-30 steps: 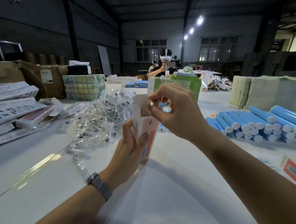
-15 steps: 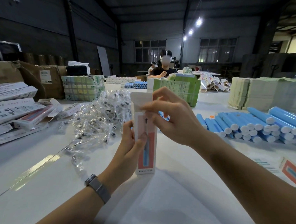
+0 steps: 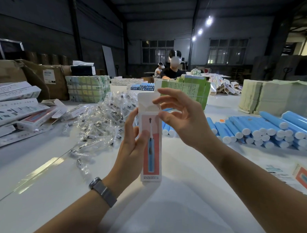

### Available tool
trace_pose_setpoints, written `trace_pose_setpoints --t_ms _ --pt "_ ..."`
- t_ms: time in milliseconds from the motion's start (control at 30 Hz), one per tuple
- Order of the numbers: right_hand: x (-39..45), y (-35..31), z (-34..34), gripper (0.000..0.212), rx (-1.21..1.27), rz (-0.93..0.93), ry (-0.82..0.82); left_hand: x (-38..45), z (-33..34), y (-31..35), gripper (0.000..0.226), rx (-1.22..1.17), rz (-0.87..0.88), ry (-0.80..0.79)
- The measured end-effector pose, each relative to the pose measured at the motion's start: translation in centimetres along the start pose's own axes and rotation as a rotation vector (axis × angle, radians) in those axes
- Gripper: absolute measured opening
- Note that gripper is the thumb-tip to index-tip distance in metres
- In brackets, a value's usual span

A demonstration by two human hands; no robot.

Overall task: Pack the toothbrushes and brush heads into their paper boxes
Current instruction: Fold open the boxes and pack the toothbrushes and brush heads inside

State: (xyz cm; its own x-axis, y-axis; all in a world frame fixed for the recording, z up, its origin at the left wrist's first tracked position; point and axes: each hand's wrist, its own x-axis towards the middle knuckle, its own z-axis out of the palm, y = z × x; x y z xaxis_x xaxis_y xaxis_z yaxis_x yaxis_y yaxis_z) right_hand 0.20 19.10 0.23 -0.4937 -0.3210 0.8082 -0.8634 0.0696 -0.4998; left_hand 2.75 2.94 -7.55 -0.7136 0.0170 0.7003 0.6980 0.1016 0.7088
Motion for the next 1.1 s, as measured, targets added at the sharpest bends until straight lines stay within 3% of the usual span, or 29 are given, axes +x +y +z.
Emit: trace_pose_setpoints --t_ms 233,533,733,1100 --pt "-0.22 -0.02 0.0 0.033 -0.041 0.076 -0.069 0.15 -0.3 0.41 0.044 -0.126 -0.031 -0.017" --pt "0.03 -0.59 -0.19 0.033 0.057 0.097 -0.078 0.14 -0.76 0.7 0.047 0.062 0.009 -0.02" --pt "0.08 -0.5 0.07 0.034 0.084 0.099 -0.059 0.52 -0.88 0.79 0.03 0.019 0.013 -0.008" --pt "0.2 -0.44 -0.16 0.027 0.04 0.085 -0.048 0.46 -0.69 0.73 0.031 -0.017 0.023 -0.031"
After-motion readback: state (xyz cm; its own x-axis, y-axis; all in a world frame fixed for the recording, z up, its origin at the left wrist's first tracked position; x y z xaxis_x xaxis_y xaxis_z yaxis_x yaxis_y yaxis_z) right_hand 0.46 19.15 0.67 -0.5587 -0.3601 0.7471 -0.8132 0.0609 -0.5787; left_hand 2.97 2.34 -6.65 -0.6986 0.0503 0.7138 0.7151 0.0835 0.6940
